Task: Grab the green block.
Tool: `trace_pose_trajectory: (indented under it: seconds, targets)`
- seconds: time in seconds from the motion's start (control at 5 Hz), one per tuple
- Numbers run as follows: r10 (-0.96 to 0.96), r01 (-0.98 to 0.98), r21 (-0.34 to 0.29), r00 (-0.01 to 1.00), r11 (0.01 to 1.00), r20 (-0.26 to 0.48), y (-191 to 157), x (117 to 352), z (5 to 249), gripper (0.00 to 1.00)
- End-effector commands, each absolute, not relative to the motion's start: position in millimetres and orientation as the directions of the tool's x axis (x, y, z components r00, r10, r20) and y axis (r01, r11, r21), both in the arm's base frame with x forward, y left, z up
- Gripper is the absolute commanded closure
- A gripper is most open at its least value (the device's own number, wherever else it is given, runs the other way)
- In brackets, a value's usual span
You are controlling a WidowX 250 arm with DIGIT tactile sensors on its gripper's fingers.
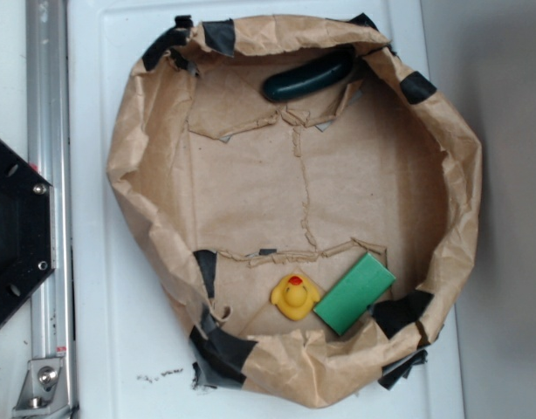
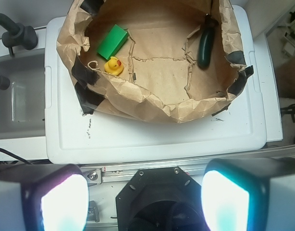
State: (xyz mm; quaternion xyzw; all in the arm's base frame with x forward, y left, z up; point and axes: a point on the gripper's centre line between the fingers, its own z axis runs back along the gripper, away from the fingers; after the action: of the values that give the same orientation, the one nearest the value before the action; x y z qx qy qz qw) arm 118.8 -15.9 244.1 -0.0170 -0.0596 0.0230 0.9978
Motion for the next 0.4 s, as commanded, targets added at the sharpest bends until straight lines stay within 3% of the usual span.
trace_pose_trajectory:
  seconds: [0.0, 0.2]
  targets:
    - [0.048, -0.044, -0.037, 0.992, 0.998, 0.118, -16, 119, 244, 0.00]
    - [0.089, -0.079, -0.063, 0.978, 0.995, 0.187, -13, 152, 211, 0.00]
